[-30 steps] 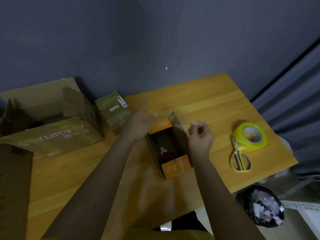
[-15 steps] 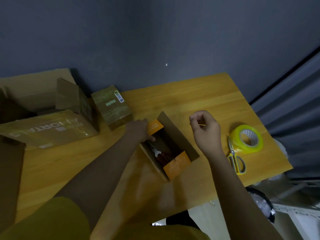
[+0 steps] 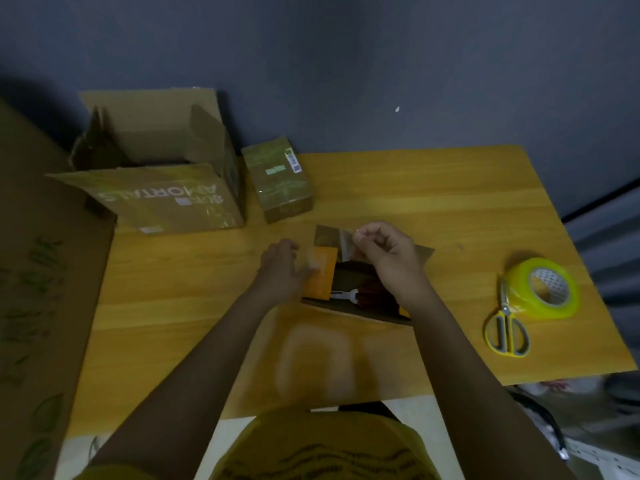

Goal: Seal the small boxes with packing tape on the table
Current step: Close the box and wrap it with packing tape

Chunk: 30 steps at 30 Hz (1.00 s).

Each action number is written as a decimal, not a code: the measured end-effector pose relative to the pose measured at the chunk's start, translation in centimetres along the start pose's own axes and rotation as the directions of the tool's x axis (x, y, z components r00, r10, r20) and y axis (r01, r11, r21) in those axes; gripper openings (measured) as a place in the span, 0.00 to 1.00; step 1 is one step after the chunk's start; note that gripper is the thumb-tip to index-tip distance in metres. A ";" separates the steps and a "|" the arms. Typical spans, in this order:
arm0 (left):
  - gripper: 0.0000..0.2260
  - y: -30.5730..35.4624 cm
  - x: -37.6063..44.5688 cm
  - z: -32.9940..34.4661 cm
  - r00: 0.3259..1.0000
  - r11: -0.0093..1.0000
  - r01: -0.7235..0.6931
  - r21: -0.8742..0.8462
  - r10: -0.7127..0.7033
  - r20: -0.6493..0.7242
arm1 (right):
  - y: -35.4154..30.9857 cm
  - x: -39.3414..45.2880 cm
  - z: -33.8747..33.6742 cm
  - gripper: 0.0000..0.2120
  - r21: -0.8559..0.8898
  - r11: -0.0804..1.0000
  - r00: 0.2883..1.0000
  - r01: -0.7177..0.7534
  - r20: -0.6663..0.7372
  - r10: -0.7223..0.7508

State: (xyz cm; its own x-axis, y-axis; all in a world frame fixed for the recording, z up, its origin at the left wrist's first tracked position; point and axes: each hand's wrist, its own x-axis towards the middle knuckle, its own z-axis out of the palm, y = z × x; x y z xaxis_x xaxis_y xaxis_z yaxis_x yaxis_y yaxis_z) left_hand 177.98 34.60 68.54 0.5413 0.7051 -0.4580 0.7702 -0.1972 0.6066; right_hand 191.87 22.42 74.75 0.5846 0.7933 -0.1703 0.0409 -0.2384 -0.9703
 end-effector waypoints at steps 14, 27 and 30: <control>0.10 1.0 -0.9 -1.3 0.967 0.650 0.195 -0.735 -0.001 0.255 | 1.9 -0.8 1.3 0.07 0.142 0.971 0.978 -0.192 -0.050 0.201; 0.03 -0.8 0.5 -0.1 0.997 0.894 -0.025 -0.448 0.057 0.058 | 4.6 -0.7 2.4 0.08 -0.114 0.903 0.901 -0.413 -0.194 0.388; 0.02 -1.2 1.0 0.4 0.993 0.932 -0.090 -0.352 0.113 0.045 | 5.1 -0.3 2.6 0.07 -0.108 0.863 0.863 -0.493 -0.189 0.469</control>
State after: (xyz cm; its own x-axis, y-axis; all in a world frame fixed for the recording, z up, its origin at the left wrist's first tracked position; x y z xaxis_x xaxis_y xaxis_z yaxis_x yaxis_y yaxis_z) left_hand 177.75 35.27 67.04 0.6394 0.6467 -0.4158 0.5505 -0.0076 0.8348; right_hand 189.79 22.43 69.44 0.6766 0.4666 -0.5696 -0.1653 -0.6576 -0.7350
